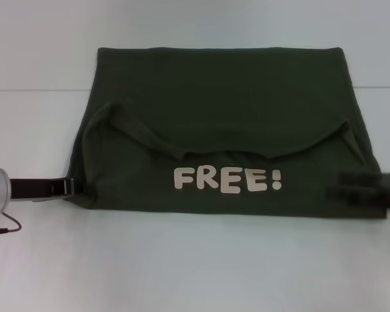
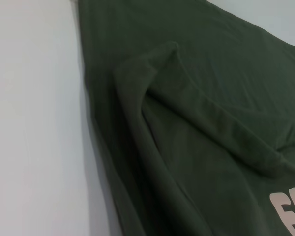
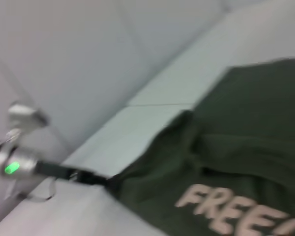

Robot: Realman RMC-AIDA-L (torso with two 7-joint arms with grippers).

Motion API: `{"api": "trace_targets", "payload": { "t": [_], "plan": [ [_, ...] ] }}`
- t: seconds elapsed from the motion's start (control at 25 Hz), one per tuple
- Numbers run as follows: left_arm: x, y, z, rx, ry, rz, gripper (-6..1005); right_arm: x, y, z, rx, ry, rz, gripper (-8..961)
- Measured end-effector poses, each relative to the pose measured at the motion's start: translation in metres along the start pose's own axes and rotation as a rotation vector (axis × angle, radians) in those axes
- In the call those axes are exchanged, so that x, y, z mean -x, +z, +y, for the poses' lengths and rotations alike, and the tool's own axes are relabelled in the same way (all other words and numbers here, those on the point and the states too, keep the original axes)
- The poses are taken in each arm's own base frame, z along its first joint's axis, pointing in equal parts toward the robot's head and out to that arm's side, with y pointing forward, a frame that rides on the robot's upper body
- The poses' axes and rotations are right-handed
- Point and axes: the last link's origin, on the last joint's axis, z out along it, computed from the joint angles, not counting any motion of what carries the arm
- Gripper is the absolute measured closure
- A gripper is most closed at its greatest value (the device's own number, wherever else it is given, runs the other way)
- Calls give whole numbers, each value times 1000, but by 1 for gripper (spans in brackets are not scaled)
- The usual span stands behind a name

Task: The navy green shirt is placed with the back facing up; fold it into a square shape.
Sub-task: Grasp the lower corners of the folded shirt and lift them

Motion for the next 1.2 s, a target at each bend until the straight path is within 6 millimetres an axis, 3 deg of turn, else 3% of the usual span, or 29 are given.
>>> {"api": "trace_targets", "payload": {
  "t": [0.24,0.48,0.88,1.2],
  "plan": [
    [-3,-3,0,0,8,2,963,56,-37,-13,-276,269,214,37],
    [-3,-4,-1,-2,8,6,963,66,-48,-29,-510,382,339,38],
    [-5,-4,-1,-3,9,9,963,47,-10,-49,-511,399,364,38],
    [-6,-5,-1,-4,9,12,964,44,24,-48,-492,356,391,63]
  ]
}}
